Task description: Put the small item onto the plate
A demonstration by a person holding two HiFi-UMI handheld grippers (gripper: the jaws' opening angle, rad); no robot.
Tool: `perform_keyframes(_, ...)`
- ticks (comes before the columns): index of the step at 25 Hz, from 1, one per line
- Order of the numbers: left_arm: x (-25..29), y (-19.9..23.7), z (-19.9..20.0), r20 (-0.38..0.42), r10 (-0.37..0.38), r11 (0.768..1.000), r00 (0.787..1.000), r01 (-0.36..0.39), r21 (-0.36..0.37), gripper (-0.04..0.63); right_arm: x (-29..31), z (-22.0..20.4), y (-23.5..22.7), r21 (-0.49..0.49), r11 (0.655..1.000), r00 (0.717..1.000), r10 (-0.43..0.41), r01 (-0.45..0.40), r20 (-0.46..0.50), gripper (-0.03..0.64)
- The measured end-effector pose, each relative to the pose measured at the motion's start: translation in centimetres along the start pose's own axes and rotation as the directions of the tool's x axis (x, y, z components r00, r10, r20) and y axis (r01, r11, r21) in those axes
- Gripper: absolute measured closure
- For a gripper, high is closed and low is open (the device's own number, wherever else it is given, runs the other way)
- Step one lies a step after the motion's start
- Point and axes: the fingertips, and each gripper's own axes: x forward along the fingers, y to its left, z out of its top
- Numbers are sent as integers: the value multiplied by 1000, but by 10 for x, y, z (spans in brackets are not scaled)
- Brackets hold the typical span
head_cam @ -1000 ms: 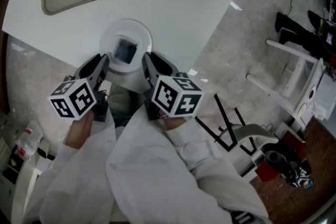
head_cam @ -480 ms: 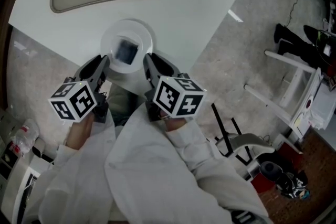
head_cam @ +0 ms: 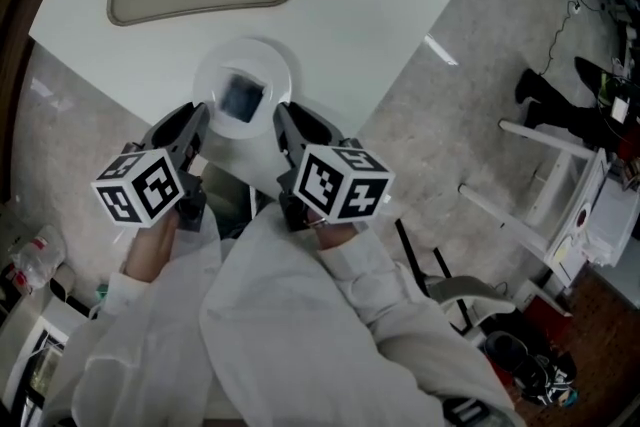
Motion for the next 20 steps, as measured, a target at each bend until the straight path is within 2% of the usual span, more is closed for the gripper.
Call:
perform_keyframes(5,-1,10,3,3,-1,1000,1000,1,-12,518,10,-6,4,-10,1000,1000,-4,4,-25,557)
perform_keyframes(11,4,16,13,-3,-12,1000,1000,12,-11,520,19,3,8,-10,1000,1000,-14,14,-12,557)
perform_keyframes(20,7,42,59,-15,-33,999,999,34,17,520,48,26,37,27,1000,999,-17,16,41,557)
